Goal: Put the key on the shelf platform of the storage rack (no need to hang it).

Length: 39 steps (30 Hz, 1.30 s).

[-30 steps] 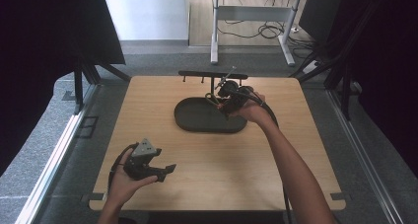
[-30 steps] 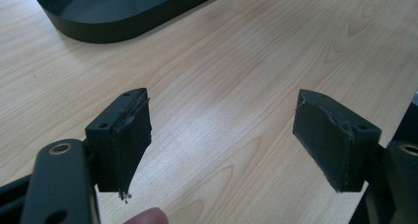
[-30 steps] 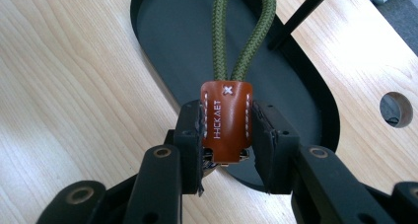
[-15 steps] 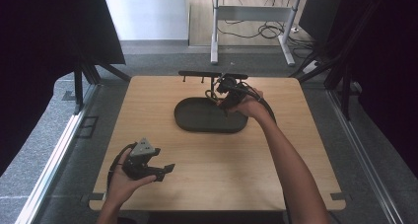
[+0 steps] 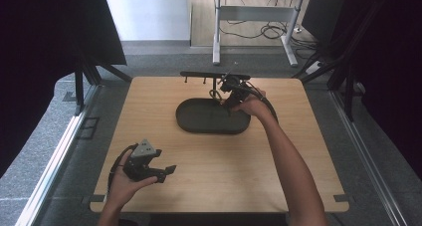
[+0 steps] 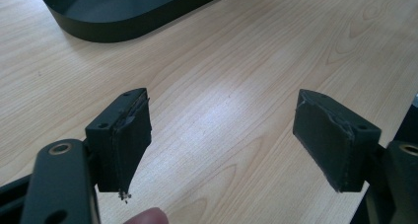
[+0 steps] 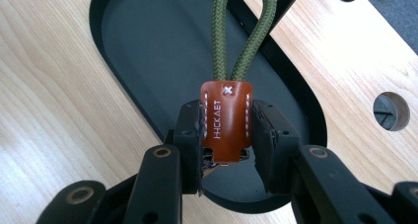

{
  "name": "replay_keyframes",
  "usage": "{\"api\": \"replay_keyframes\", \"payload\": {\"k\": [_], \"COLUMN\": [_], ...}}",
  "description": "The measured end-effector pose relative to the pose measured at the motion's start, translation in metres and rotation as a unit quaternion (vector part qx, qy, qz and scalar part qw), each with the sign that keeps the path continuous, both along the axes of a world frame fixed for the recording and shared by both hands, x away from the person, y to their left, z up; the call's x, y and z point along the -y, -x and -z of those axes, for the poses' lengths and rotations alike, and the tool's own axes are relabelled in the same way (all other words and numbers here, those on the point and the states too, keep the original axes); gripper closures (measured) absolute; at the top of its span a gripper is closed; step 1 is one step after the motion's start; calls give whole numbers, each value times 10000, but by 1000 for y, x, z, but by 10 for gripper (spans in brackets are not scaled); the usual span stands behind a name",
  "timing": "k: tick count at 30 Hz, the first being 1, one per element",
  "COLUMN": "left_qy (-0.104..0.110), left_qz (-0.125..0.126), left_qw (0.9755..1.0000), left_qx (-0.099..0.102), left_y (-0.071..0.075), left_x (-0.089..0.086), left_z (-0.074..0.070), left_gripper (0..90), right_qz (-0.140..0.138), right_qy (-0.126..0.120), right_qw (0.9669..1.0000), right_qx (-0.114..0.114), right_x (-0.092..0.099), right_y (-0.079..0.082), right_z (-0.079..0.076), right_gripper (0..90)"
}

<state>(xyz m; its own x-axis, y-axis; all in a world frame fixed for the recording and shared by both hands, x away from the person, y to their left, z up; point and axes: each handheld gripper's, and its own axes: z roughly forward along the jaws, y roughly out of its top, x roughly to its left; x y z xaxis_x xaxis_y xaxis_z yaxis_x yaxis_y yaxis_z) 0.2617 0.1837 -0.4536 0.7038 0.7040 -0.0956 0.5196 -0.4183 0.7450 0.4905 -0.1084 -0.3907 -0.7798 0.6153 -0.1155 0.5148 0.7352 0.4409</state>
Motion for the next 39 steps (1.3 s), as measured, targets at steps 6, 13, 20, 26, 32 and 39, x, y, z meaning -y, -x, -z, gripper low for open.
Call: {"api": "replay_keyframes", "payload": {"k": [6, 13, 20, 26, 32, 39], "left_qy": [-8, -14, -12, -13, -17, -7], "left_qz": [-1, 4, -2, 1, -6, -17], "left_qw": [10000, 10000, 10000, 10000, 10000, 10000], "left_qx": [2, -4, 12, 13, 17, 17], "left_y": [0, 0, 0, 0, 0, 0], "left_x": [-1, -1, -1, -1, -1, -2], "left_z": [0, 0, 0, 0, 0, 0], "left_gripper": [228, 228, 228, 228, 228, 228], "right_qz": [-24, -2, -35, -13, -18, 57], "right_qy": [-10, 23, 4, -18, 11, 67], "right_qw": [10000, 9999, 9998, 9998, 9998, 9997], "right_qx": [-68, -166, -190, -200, -195, -237], "right_x": [-4, -7, -8, -8, -9, -6], "right_y": [-5, -9, -10, -11, -10, -10], "right_z": [11, 27, 38, 47, 53, 59], "right_gripper": [669, 669, 668, 667, 664, 662]}}
